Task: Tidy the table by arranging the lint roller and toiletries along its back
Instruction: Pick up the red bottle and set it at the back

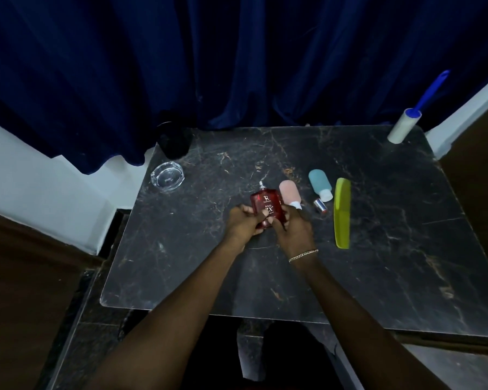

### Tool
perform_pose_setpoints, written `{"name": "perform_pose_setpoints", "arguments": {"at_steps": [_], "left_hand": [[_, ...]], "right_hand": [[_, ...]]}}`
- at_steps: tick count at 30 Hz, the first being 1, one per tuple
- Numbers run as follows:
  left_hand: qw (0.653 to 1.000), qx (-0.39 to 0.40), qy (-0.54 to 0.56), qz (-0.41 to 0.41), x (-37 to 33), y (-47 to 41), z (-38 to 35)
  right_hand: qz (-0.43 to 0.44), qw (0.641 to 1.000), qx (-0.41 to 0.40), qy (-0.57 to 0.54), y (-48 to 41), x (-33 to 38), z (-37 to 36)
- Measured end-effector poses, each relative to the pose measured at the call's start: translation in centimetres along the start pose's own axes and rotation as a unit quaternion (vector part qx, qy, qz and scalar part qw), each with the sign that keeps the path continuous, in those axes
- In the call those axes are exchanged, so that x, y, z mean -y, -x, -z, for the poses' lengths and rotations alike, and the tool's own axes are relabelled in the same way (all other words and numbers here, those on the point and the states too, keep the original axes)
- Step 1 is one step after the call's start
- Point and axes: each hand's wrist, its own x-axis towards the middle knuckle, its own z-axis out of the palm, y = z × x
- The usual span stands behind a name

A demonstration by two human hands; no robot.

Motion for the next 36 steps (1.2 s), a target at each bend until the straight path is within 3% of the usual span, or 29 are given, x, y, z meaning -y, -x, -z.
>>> {"name": "perform_pose_setpoints", "arguments": {"at_steps": [6,11,13,16,18,22,28,36], "left_hand": [[0.995,0.087,0.031,-0.031,-2.2,0.9,0.6],[0.993,0.096,0.056,-0.048,-3.6,1.5,0.2],[0.993,0.094,0.033,-0.060,-4.3,1.8,0.2],[0.993,0.086,0.001,-0.076,-4.9,2.3,0.3],[0.993,0.084,-0.015,-0.082,-5.1,2.4,0.4],[0.991,0.094,-0.026,-0.087,-5.8,2.3,0.9],[0.990,0.096,-0.038,-0.092,-6.0,2.3,1.8],[0.991,0.105,-0.021,-0.085,-7.0,3.7,2.6]], "right_hand": [[0.067,0.996,-0.037,-0.050,0.1,1.3,1.5],[0.113,0.990,-0.022,-0.079,-0.2,1.7,3.6],[0.114,0.992,-0.045,-0.037,-0.7,1.1,4.8],[0.138,0.978,-0.082,0.132,-1.5,0.1,6.5],[0.112,0.970,-0.075,0.202,-2.3,-0.9,7.4],[-0.075,0.975,0.005,0.208,-3.7,-2.3,7.6],[-0.051,0.966,0.023,0.252,-4.3,-3.1,7.1],[-0.049,0.985,-0.038,0.163,-3.6,-2.0,7.8]]}}
